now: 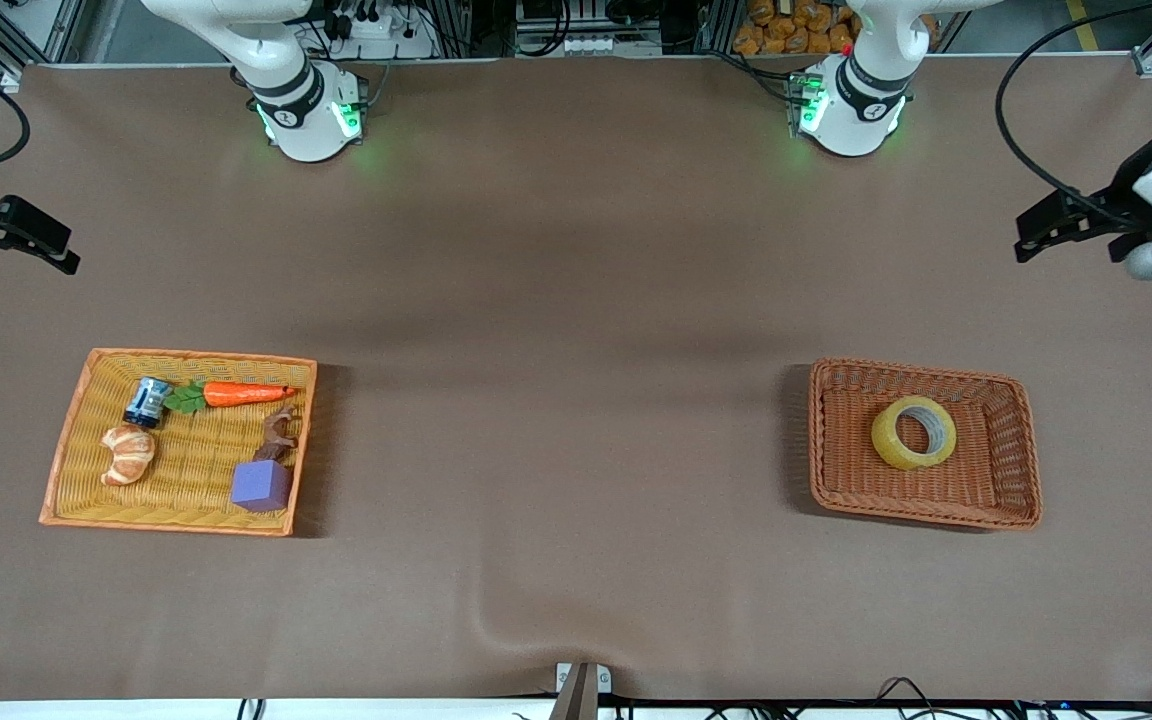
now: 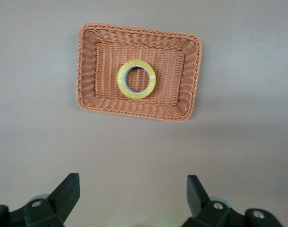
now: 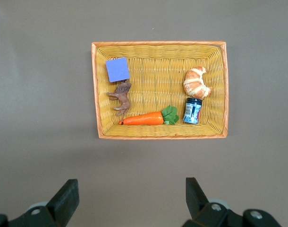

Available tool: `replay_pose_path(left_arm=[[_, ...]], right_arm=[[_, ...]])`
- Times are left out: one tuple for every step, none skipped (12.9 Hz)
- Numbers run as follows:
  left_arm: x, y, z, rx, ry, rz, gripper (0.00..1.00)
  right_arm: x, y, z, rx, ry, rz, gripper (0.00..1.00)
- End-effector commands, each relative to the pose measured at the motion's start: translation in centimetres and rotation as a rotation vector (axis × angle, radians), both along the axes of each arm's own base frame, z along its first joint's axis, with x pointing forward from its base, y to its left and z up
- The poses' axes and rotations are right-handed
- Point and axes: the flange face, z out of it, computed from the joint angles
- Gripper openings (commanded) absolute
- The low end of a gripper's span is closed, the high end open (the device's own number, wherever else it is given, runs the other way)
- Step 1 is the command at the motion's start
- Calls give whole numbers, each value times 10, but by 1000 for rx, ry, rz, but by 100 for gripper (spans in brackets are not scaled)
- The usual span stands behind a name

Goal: Transfer tape with both arms

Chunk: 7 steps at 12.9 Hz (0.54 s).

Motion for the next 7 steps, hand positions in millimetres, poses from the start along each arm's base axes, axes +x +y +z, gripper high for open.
replay_pose_path(left_arm=[[-13,0,7,-2,-6,21,100],[-13,-1,9,-1,-11,8,100],[-13,-1,10,1,-12,14,100],[-12,-2,11,4,-14,12,100],[-12,-3,13,5,-19,9,100],[-12,-6,13,4,-19,3,100],[-13,-7,13,4,-19,0,100]], right_arm=[[2,2,4,6,-4,-9,100],[2,2,3,6,-2,-9,100],[2,2,4,6,-4,-10,100],[2,2,4,6,-4,-10,100],[2,2,4,6,-4,-10,100],[2,2,4,6,-4,-10,100],[2,2,4,6,-4,-10,100]])
